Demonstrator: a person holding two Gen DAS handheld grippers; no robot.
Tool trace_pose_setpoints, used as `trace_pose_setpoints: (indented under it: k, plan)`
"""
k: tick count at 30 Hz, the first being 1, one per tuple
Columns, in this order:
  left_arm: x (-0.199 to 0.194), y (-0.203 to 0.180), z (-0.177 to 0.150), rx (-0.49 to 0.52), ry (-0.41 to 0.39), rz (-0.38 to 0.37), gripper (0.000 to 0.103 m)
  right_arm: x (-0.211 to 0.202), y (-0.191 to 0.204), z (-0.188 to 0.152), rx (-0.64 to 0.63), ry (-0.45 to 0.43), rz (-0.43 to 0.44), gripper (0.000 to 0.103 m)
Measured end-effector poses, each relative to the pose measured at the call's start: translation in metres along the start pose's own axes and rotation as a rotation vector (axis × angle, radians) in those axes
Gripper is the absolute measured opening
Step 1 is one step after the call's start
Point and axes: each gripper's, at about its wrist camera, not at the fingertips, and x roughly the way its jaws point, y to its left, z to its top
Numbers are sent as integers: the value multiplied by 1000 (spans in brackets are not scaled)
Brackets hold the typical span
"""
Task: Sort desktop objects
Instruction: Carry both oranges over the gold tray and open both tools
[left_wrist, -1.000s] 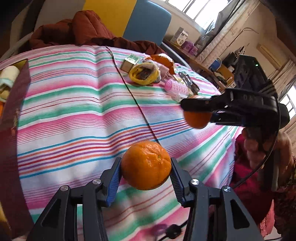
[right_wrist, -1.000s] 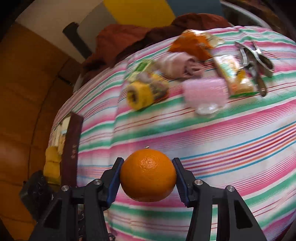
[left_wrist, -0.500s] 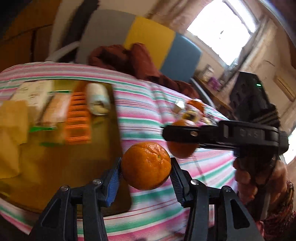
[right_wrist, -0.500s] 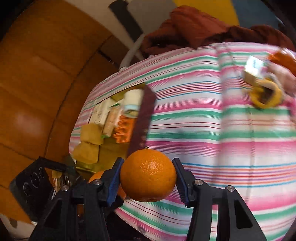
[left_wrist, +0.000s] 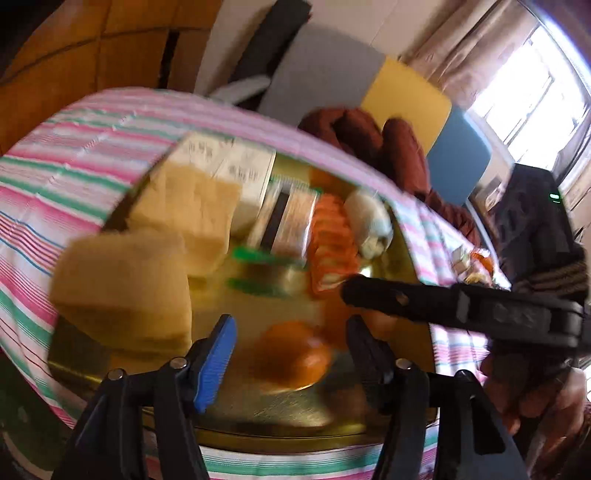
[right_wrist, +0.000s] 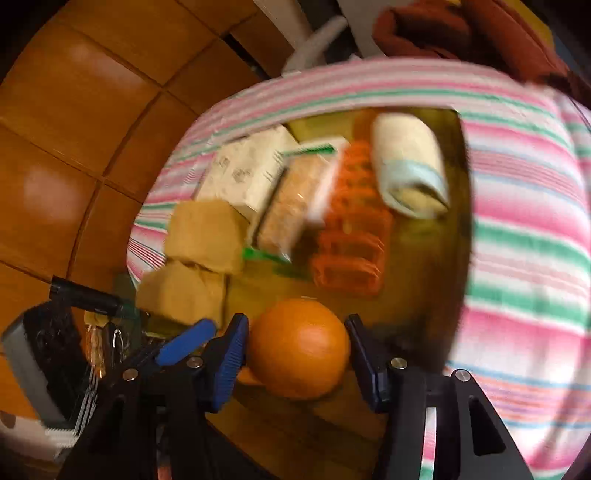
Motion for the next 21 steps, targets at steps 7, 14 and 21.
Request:
trace_pose_setpoints:
  k: [7, 14, 21]
  plan:
    - [-16, -5, -9, 19, -57, 35, 63, -27, 10, 3, -26, -102, 27, 58]
    - [-14, -11, -14, 11, -58, 72, 63, -40, -2, -14, -14, -101, 41, 58]
    - [-18, -6, -20, -4, -58, 115, 63, -41, 7, -20, -82, -118, 2, 59]
